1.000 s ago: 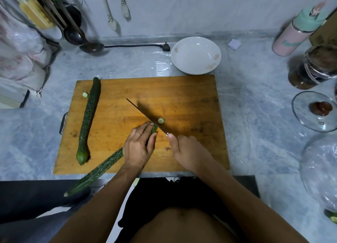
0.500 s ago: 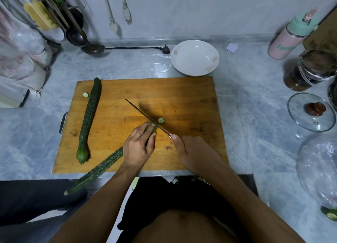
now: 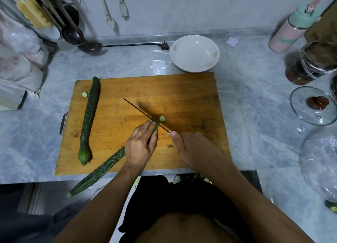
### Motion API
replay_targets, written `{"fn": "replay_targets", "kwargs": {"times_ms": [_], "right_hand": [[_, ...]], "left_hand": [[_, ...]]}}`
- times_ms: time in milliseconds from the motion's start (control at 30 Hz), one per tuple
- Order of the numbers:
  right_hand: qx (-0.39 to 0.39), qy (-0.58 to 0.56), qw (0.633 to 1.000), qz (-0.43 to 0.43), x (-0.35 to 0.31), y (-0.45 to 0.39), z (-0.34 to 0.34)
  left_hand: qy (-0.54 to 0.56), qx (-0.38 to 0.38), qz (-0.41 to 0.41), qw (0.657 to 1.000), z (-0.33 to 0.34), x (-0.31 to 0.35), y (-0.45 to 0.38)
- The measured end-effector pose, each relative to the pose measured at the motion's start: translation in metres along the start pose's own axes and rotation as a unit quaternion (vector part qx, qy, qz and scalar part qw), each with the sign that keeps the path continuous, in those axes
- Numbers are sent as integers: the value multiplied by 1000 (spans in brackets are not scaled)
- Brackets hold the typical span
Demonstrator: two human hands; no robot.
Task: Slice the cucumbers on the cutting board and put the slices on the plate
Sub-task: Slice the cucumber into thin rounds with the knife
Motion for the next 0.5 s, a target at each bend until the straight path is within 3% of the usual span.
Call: {"fn": "replay_targets", "kwargs": {"times_ms": [500], "right_hand": [[-2, -48, 998, 31, -1, -37, 20]], "left_hand": [[-5, 4, 0, 1000, 1, 0, -2]]}}
Point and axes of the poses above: each hand's wrist, its own y-axis away from the middle knuckle, its own z-axis out of the palm, x = y × z, the point moved 2 cm from there along -y, towards the middle knuckle, and after that the axes turned 6 degrees about -x, right-handed, at the moved point
